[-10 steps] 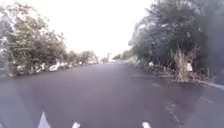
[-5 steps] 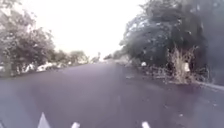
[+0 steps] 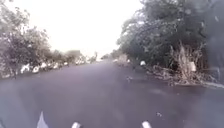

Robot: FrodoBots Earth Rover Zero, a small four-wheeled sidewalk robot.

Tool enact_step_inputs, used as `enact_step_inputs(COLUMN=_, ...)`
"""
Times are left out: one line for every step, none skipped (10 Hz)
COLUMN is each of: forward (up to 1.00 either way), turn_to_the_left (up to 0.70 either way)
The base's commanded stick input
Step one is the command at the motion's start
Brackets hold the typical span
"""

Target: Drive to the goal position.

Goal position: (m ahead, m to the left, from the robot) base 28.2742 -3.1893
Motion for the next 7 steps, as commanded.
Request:
enact_step_inputs(forward=0.85, turn_to_the_left=-0.21)
enact_step_inputs(forward=0.85, turn_to_the_left=-0.09)
enact_step_inputs(forward=0.85, turn_to_the_left=0.00)
enact_step_inputs(forward=0.85, turn_to_the_left=0.00)
enact_step_inputs(forward=0.85, turn_to_the_left=0.00)
enact_step_inputs(forward=0.85, turn_to_the_left=0.00)
enact_step_inputs(forward=0.85, turn_to_the_left=0.00)
